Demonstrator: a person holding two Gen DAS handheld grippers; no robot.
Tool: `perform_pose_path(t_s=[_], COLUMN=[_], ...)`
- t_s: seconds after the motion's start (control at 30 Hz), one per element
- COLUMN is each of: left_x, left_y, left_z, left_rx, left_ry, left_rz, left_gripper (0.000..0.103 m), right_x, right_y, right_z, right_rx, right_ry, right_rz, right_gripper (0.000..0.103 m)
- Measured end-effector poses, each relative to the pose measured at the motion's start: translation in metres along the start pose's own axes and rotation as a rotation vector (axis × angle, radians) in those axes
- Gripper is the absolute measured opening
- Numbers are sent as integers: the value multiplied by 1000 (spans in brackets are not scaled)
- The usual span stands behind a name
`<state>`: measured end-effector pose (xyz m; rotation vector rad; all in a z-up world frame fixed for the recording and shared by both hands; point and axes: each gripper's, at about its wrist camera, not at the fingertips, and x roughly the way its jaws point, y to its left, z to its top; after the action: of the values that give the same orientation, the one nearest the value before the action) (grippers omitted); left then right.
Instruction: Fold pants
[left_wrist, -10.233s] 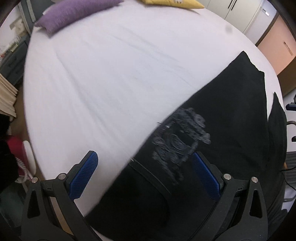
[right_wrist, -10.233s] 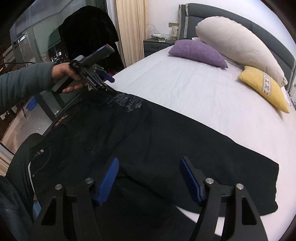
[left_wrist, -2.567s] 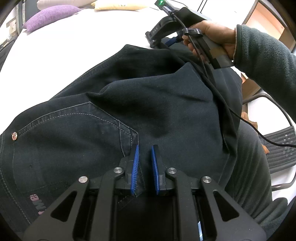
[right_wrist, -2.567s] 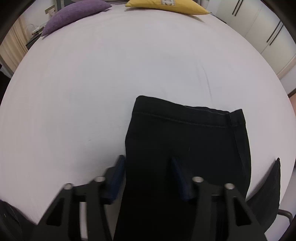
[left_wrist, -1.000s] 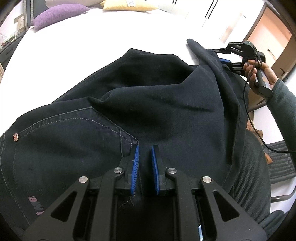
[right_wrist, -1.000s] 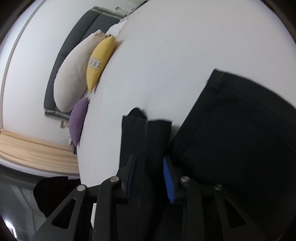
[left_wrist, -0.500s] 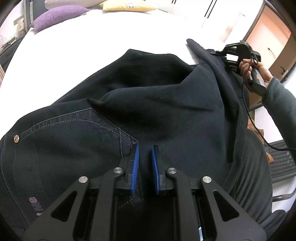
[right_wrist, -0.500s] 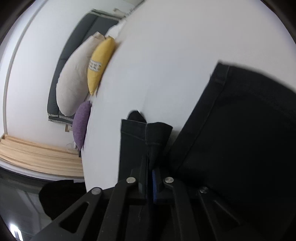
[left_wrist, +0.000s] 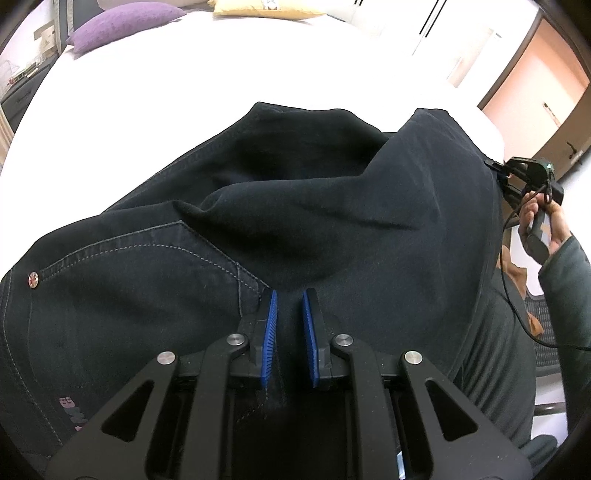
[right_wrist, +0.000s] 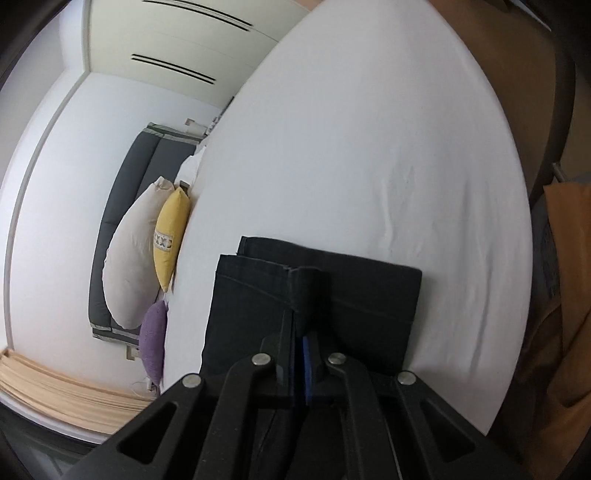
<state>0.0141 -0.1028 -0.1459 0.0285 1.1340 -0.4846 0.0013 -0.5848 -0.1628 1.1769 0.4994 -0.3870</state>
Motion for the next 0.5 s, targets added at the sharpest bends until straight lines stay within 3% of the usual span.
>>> perform_pose_path(t_s=[0.3, 0.5], left_x=[-3, -4], left_y=[11, 14], left_z=[6, 5], left_rx=[-71, -86], left_ry=[-5, -19], left_rz=[-30, -42], left_gripper=[14, 14], right_x=[-32, -32], right_y=[19, -8], right_z=[-1, -8], right_rx=[-56, 19], right_ry=[-149, -142], right_rz=[8, -44], right_gripper=[4, 4])
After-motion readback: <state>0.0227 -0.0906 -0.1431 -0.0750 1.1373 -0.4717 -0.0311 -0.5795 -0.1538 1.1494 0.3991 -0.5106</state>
